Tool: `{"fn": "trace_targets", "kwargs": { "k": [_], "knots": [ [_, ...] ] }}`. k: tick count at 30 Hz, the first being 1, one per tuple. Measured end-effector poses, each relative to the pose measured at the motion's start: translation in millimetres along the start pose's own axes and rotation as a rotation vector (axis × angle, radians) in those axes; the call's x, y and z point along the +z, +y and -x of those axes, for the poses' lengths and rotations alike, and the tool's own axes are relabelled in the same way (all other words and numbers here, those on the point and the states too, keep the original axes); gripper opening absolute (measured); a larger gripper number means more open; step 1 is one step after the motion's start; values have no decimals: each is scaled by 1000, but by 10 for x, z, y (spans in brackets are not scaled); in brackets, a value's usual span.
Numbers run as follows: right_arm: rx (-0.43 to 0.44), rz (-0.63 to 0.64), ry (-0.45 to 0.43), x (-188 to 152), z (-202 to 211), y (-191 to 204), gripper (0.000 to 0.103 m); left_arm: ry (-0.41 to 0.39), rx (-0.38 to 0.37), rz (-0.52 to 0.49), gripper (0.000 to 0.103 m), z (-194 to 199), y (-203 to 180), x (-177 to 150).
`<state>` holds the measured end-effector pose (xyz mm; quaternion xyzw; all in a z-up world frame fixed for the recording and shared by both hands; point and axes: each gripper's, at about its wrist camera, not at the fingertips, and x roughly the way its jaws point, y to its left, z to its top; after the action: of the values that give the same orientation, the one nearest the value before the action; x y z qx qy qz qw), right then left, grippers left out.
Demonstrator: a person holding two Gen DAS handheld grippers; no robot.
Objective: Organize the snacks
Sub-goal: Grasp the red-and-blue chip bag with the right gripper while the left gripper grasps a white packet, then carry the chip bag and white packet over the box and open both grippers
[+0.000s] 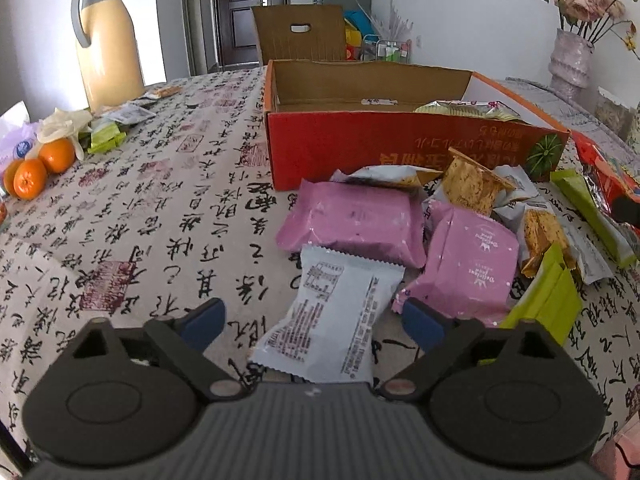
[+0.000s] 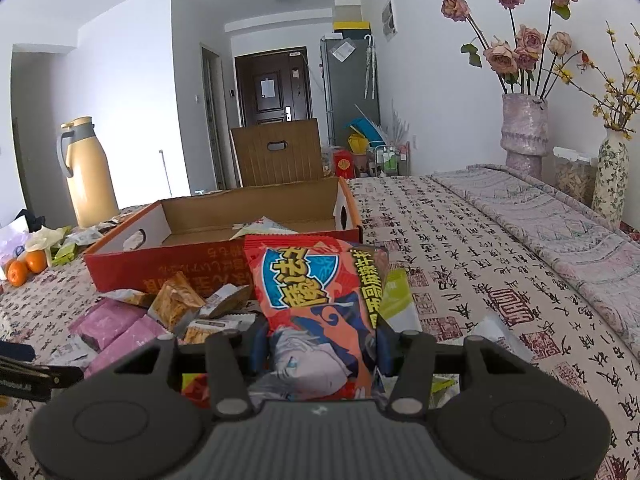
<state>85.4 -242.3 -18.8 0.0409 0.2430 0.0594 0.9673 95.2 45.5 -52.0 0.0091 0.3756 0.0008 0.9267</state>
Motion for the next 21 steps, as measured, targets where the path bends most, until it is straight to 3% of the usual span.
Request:
{"fn": "trace_targets", "kwargs": {
  "k": [4,8,9,21],
  "knots": [
    [2,0,0,-3,4,2,50,-6,1,10,75,-2,0,-13],
    [6,4,4,-13,11,5,50,-24,-17,2,47,45,-41,-27],
    [7,4,5,-20,17,9,50,-27,-24,6,44,52,-42,-28],
    [13,7,-1,-23,61,21,50,-82,-27,14,41,219,-78,-23]
  ]
}}
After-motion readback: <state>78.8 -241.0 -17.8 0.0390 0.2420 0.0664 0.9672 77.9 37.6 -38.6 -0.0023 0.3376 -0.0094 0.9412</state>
